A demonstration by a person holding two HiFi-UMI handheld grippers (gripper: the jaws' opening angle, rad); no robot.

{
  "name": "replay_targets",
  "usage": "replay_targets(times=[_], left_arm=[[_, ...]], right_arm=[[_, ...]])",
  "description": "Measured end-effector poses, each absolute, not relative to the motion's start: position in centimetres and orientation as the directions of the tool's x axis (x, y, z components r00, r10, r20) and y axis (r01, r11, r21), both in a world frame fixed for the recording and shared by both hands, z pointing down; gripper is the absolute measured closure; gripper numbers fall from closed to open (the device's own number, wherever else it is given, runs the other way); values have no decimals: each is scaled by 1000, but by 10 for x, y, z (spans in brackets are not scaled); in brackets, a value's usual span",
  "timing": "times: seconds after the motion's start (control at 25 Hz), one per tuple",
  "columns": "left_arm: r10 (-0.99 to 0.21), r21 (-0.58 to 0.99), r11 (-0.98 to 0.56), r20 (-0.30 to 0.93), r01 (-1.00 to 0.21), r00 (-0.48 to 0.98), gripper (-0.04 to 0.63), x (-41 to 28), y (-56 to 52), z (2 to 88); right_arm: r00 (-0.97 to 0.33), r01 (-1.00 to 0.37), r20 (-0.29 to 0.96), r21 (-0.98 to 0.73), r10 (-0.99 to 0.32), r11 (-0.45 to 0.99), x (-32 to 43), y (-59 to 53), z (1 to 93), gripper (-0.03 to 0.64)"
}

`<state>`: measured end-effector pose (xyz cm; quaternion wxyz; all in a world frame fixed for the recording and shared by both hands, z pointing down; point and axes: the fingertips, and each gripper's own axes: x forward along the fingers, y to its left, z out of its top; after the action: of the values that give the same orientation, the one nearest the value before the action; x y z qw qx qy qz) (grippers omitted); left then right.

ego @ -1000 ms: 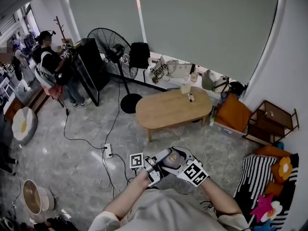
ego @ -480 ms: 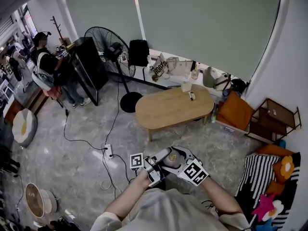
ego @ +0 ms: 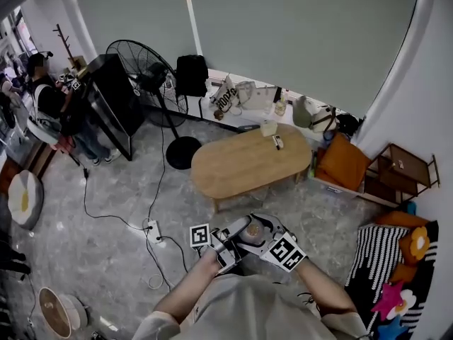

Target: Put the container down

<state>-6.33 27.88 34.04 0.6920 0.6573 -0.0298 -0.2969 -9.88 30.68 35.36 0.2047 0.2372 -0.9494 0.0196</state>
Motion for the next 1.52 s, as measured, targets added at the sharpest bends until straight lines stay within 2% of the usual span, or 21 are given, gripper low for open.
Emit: replay_targets(times=[0.48,0.88,1.52], left_arm=[[-407,941,-11,-313,338,858,272,-103,187,352],[-405,939,17,-308,344,861,272,-94,127,360],[-556,945,43,-247,325,794,272,-34,-23,395]], right_arm=[[-782,-505,402,41,-477,862,-141,213,365,221],[-774,-527,399,24,-491,850,-132,152,371,221],[-833,-419,421,-59,-358,906,-66,8,402,221]])
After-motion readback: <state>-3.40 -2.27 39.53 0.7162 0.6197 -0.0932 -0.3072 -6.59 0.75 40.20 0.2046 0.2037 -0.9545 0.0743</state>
